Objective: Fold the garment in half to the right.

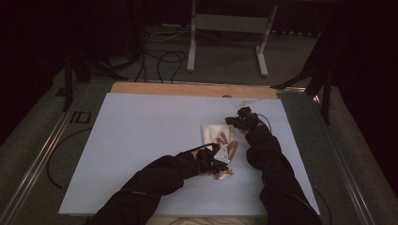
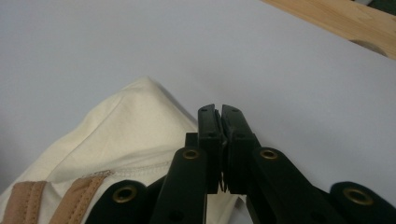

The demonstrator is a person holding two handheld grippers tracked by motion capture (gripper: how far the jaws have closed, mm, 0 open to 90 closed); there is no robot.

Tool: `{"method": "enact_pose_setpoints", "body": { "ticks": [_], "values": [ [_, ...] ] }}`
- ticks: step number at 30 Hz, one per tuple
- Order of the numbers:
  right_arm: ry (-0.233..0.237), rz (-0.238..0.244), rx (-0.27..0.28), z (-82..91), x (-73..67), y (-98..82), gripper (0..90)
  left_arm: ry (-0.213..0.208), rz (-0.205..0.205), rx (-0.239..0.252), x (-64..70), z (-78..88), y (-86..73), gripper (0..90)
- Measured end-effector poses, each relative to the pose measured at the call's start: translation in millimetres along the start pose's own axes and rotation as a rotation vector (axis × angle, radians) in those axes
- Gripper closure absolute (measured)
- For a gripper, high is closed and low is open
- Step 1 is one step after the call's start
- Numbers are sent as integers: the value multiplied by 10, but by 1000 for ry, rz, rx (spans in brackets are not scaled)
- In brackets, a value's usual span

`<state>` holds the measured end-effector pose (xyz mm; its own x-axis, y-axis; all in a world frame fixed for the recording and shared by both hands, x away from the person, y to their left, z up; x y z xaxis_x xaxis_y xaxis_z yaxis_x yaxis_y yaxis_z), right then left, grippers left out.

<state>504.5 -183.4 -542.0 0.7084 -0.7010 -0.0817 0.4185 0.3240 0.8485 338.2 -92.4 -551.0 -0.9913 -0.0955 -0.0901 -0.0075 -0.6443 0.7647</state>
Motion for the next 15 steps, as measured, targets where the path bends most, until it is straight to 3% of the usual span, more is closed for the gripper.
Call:
{"method": "enact_pose_setpoints", "body": {
  "ticks": [15],
  "values": [
    [-21, -39, -27, -57, 106, -212, 875, 10, 38, -5, 5, -65, -27, 853]
  ]
}}
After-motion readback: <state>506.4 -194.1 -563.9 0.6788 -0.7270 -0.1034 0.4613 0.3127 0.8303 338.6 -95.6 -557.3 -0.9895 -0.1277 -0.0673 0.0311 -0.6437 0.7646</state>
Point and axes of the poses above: each handheld gripper's, and its own axes: z roughly backward along the jaws, y roughly out of its top, x roughly to its right, the point moved 8 cm from there along -z, roughly forward along the jaws, and after that the axes turned 10 degrees about x, right-handed, at the moved point
